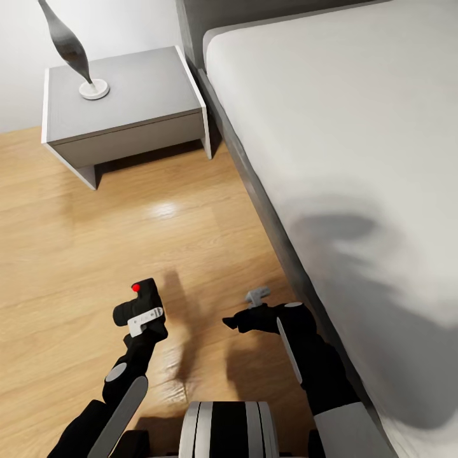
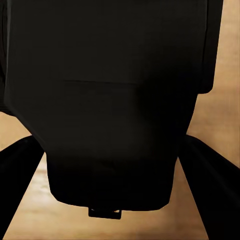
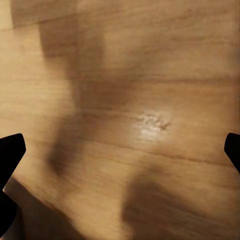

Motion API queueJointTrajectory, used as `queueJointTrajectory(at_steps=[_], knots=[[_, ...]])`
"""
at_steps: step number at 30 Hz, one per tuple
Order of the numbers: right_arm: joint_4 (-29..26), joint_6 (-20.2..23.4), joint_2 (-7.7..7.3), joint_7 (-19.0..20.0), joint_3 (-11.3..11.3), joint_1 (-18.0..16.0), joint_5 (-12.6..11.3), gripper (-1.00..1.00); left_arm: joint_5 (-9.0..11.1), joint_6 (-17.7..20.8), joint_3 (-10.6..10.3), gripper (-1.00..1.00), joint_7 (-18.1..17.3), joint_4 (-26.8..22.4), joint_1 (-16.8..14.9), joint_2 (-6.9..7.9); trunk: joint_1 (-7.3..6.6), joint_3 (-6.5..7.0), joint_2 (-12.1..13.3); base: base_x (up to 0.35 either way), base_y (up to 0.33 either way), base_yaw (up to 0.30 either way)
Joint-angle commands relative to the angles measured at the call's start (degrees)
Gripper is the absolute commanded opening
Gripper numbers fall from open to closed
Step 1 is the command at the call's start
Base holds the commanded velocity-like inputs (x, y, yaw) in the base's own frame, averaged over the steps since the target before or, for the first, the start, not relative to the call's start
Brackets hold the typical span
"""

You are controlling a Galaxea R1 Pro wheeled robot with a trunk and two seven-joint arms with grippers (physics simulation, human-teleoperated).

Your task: Attach the digital camera to the camera tripod in the bedroom.

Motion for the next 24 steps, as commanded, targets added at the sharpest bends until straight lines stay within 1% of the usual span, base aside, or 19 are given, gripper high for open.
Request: queueJointTrajectory(at_steps=[1, 24], knots=[[-0.06, 0.16, 0.02, 0.47, -0.01, -0.02, 0.6, 1.0, 0.15, 0.24, -0.16, -1.0, 0.46, -0.1, -0.04, 0.04, -0.01, -0.03, -0.02, 0.0, 0.0, 0.0], [0.03, 0.13, 0.02, 0.29, 0.14, -0.02, 0.67, 1.0, 0.27, 0.21, -0.12, -1.0, 0.82, 0.03, -0.04, -0.38, -0.01, -0.03, -0.02, 0.0, 0.0, 0.0]])
